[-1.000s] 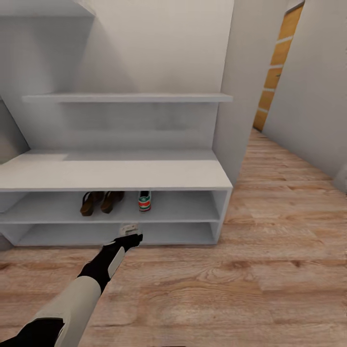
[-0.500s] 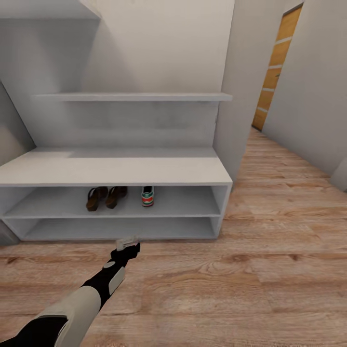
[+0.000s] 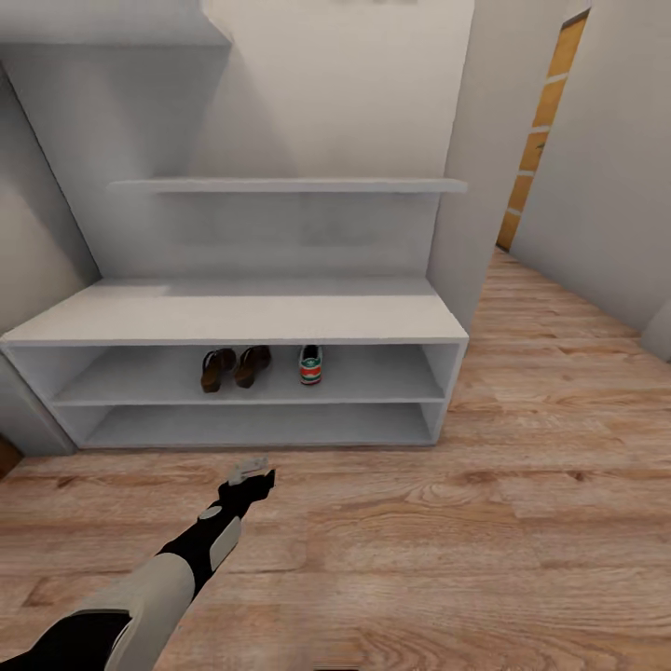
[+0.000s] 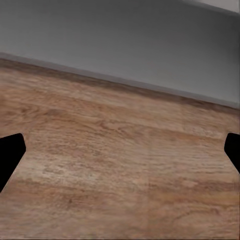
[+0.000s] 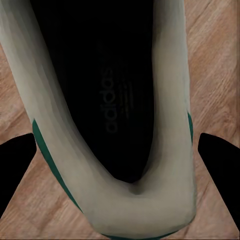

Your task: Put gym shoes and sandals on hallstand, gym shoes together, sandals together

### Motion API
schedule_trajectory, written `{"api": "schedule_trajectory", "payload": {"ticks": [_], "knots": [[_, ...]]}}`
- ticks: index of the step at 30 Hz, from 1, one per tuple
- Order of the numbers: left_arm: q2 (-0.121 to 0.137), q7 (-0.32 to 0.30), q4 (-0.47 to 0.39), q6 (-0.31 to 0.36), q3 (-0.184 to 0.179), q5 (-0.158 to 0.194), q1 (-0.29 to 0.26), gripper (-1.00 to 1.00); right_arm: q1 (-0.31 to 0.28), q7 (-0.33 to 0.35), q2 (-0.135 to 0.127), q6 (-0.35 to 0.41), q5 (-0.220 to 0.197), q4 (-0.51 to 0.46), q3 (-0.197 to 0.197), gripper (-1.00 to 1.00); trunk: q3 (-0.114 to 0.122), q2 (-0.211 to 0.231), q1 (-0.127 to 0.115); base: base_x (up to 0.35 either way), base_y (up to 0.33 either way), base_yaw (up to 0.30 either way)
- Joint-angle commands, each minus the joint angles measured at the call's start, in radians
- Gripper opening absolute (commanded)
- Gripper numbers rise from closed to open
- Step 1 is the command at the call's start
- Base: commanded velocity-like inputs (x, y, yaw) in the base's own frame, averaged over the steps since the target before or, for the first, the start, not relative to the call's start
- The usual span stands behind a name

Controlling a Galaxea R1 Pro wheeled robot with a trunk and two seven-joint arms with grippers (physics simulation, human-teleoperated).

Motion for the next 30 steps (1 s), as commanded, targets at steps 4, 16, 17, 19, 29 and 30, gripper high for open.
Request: {"api": "schedule_trajectory", "payload": {"ticks": [4,16,17,19,29,30], "knots": [[0.023,-0.019,0.001,-0.003,0.002,0.005,-0.001,1.00,-0.001,0.003,0.000,0.007,0.000,-0.001,-0.007,-1.00,-0.001,0.000,-0.001,-0.211,0.256,0.000],[0.033,-0.023,0.001,-0.003,0.002,0.005,-0.001,1.00,-0.001,0.004,0.000,0.007,0.000,-0.004,-0.007,-1.00,-0.001,0.000,-0.001,-0.198,0.261,0.000],[0.033,-0.023,0.001,-0.002,0.003,0.005,0.000,1.00,-0.001,0.004,0.000,0.007,0.000,-0.004,-0.007,-1.00,-0.001,0.000,-0.001,-0.088,0.283,0.000],[0.033,-0.023,0.001,-0.002,0.003,0.005,-0.001,1.00,-0.001,0.004,0.000,0.007,0.000,-0.004,-0.007,-1.00,-0.001,0.000,-0.001,-0.041,0.290,0.000],[0.035,-0.033,0.000,-0.001,0.003,0.003,-0.001,1.00,-0.001,0.004,0.000,0.007,0.000,-0.004,-0.007,-1.00,-0.001,0.000,-0.001,0.049,0.202,0.000],[0.037,-0.043,0.000,-0.002,0.003,0.003,-0.001,1.00,-0.001,0.004,0.000,0.007,0.000,-0.004,-0.007,-1.00,-0.001,0.000,-0.001,0.014,0.032,0.000]]}}
